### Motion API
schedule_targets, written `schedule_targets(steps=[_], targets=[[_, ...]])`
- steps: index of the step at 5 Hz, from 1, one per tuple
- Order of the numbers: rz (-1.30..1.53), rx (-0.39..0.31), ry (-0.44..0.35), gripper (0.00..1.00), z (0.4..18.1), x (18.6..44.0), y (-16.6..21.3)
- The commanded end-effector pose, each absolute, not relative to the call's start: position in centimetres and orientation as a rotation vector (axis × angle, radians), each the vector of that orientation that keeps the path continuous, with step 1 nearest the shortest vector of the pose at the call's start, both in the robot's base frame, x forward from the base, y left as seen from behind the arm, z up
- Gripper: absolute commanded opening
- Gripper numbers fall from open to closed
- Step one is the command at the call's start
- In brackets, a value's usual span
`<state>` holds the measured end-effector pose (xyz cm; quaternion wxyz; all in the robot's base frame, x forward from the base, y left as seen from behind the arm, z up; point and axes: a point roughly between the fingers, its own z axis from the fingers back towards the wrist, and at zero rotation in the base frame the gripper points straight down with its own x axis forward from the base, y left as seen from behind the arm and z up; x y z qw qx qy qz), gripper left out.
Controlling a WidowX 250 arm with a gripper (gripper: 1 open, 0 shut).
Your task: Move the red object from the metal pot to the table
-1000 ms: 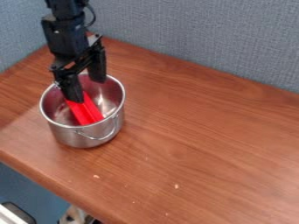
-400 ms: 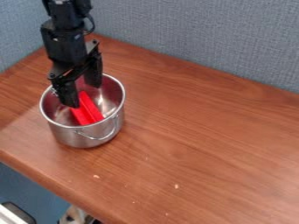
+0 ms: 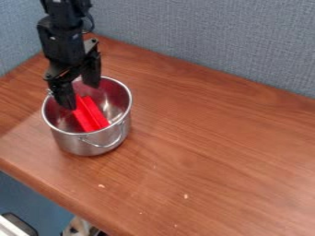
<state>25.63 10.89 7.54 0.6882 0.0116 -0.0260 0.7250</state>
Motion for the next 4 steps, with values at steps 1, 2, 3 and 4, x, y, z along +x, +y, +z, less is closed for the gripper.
schedule_targets(steps=[1,2,3,4], targets=[[1.627,0.040,-0.102,1.00,8.0,26.4,10.5],[1.594,0.061,-0.122,1.00,7.9,26.2,9.6],[1.557,0.085,-0.142,1.00,7.6,25.9,8.7],[1.549,0.107,-0.159,0.00,6.9,25.6,9.0]])
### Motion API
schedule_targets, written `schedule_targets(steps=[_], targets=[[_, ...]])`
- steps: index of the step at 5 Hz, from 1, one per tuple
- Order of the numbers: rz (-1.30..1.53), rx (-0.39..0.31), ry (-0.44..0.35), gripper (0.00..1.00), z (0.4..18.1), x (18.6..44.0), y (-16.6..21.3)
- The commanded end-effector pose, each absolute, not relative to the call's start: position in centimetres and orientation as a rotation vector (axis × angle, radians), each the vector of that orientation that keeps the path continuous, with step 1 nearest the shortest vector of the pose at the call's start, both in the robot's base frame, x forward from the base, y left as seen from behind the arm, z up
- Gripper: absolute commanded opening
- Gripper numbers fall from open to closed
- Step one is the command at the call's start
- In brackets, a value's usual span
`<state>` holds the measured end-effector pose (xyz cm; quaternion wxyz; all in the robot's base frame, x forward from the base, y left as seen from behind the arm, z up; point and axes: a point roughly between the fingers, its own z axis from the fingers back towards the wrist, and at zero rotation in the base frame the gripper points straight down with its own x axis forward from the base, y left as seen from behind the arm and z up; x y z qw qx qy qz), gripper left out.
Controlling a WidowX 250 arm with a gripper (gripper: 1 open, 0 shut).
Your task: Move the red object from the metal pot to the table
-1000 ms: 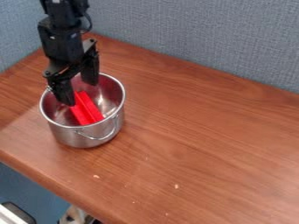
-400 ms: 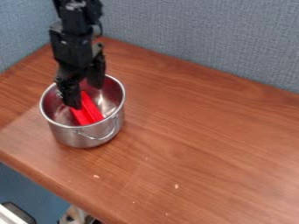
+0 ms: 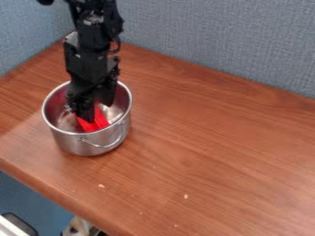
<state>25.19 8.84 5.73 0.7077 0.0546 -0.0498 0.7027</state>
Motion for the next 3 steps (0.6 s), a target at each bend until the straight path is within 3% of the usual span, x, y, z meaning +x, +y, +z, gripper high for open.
schedule_targets(steps=[1,2,3], targets=[[1.546,0.107,-0.158,0.00,7.2,25.5,9.4],[1.539,0.103,-0.148,0.00,8.2,25.4,9.6],[1.546,0.088,-0.114,0.00,11.1,26.2,8.5]])
